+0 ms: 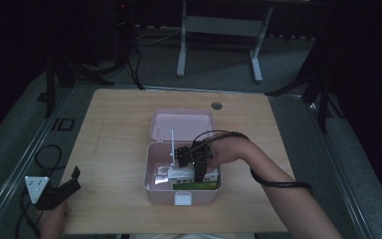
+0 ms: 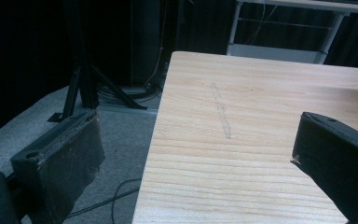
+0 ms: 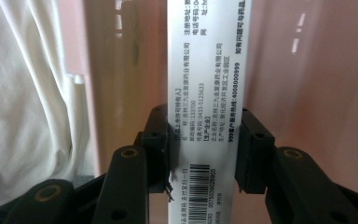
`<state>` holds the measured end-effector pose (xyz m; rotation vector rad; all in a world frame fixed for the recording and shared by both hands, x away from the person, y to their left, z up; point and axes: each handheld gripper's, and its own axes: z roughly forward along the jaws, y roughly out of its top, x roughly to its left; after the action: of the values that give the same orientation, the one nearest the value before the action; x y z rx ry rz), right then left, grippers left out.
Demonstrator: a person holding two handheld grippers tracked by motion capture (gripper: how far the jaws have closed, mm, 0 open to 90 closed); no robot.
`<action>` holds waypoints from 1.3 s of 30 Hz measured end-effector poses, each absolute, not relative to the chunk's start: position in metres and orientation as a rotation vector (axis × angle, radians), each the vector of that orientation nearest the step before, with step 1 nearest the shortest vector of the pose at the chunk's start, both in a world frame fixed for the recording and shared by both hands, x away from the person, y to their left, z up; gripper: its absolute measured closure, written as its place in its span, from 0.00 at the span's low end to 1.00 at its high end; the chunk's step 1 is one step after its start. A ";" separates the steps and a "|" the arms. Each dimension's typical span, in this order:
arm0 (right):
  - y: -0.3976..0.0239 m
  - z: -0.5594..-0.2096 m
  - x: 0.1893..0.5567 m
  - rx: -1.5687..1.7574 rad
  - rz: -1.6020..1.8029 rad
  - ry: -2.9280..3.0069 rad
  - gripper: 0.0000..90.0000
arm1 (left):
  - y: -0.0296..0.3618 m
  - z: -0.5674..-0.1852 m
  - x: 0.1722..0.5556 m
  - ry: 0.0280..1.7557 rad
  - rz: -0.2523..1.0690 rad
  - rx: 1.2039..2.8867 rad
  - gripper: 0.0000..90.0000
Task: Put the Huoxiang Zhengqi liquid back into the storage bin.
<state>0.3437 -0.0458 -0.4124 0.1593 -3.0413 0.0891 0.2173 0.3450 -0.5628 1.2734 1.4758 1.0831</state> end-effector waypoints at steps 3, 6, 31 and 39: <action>-0.047 -0.421 0.344 0.154 0.080 -3.039 0.69 | 0.345 -0.563 0.217 1.474 1.083 1.275 0.02; -0.049 -0.427 0.344 0.155 0.069 -3.027 0.69 | 0.345 -0.563 0.217 1.474 1.082 1.275 0.02; -0.059 -0.439 0.338 0.156 0.034 -3.007 0.62 | 0.345 -0.563 0.218 1.477 1.083 1.277 0.02; -0.073 -0.396 0.349 0.090 -0.227 -3.073 0.55 | 0.344 -0.563 0.217 1.474 1.093 1.278 0.02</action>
<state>0.3486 -0.0733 -0.3959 0.0896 -3.0727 -0.2266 0.2171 0.3439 -0.5628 1.2780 1.4737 1.0930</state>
